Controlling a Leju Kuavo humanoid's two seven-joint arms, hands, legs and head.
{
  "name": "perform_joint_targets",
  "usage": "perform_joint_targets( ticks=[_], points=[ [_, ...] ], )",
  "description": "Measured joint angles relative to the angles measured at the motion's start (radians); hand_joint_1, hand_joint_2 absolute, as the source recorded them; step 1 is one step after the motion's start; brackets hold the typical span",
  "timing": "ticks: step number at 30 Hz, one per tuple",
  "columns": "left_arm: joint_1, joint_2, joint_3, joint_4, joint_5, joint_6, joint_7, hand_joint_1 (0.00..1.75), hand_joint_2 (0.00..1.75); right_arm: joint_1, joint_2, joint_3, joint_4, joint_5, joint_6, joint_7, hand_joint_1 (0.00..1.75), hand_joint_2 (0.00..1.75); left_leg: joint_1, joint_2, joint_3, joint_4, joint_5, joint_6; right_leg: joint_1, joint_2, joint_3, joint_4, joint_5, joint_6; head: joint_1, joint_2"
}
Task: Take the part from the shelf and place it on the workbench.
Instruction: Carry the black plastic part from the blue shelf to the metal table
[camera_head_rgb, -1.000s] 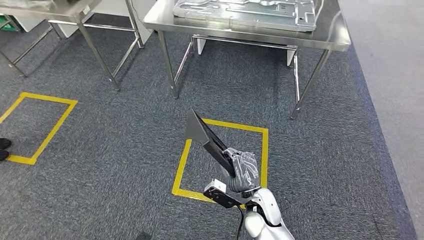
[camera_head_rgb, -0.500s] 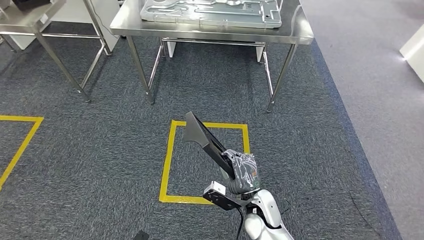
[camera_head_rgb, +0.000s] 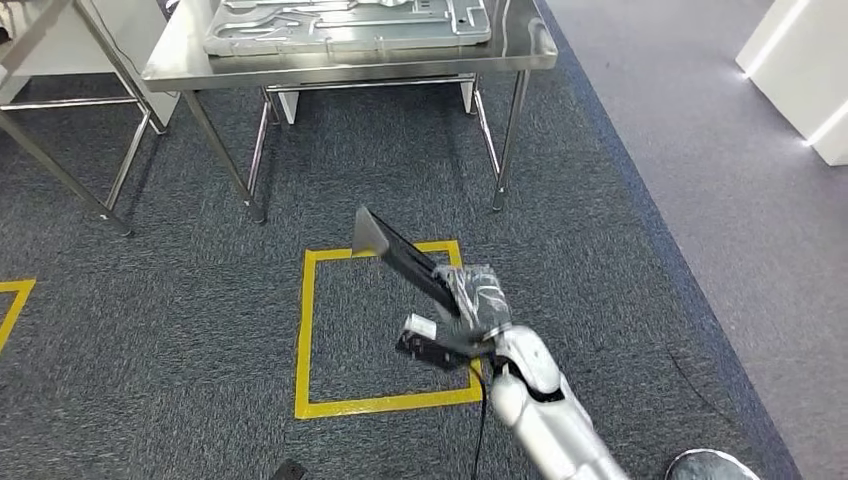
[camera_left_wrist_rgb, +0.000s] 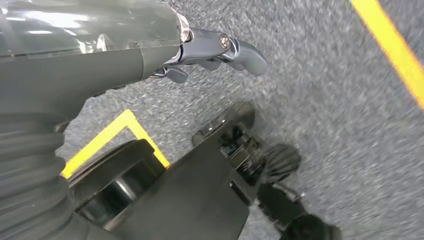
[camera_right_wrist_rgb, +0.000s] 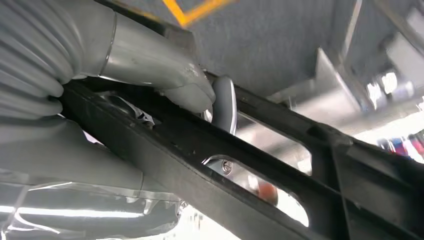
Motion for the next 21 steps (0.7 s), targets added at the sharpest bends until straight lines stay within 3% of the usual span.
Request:
perform_joint_targets(
  ticks=[1, 3, 6, 8, 12, 21],
  points=[
    [-0.005, 0.002, 0.000, 0.000, 0.000, -0.008, 0.007, 0.00, 1.75, -0.079, -0.016, 0.008, 0.048, -0.030, 0.075, 0.001, 1.75, 1.75, 0.000, 0.000, 0.000, -0.002, 0.002, 0.008, 0.001, 0.003, -0.001, 0.001, 0.001, -0.002, 0.000, 0.000],
    [-0.011, 0.004, 0.001, 0.000, 0.004, -0.023, 0.015, 0.00, 1.75, -0.246, -0.045, 0.029, 0.158, -0.066, 0.172, -0.005, 1.75, 1.75, 0.002, -0.001, -0.003, -0.002, 0.007, 0.001, 0.002, 0.004, -0.005, 0.003, 0.002, -0.004, 0.000, 0.000],
    [-0.010, 0.006, 0.007, 0.000, 0.010, -0.031, 0.017, 0.00, 1.75, -0.485, -0.067, 0.068, 0.299, -0.059, 0.202, 0.001, 1.75, 1.75, 0.002, -0.003, -0.007, -0.003, 0.014, -0.015, 0.003, 0.002, -0.016, 0.008, 0.004, -0.008, 0.000, 0.000],
    [-0.007, 0.008, 0.012, 0.000, 0.011, -0.032, 0.018, 0.00, 1.75, -0.591, -0.080, 0.090, 0.352, -0.051, 0.197, 0.018, 1.75, 1.75, 0.004, -0.007, -0.008, -0.003, 0.016, -0.024, 0.005, -0.002, -0.018, 0.009, 0.004, -0.009, 0.000, 0.000],
    [-0.005, 0.009, 0.025, 0.000, 0.024, -0.040, 0.026, 0.00, 1.75, -0.705, -0.098, 0.158, 0.411, 0.027, 0.163, 0.069, 1.75, 1.75, 0.005, -0.011, -0.011, -0.002, 0.016, -0.032, 0.006, -0.005, -0.019, 0.010, 0.005, -0.009, 0.000, 0.000],
    [-0.007, 0.008, 0.060, 0.000, 0.047, -0.035, 0.033, 0.00, 1.75, -0.943, -0.114, 0.358, 0.486, 0.323, 0.131, 0.122, 1.75, 1.75, 0.004, -0.011, -0.015, 0.001, 0.016, -0.034, 0.006, -0.005, -0.020, 0.009, 0.006, -0.008, 0.000, 0.000]
  ],
)
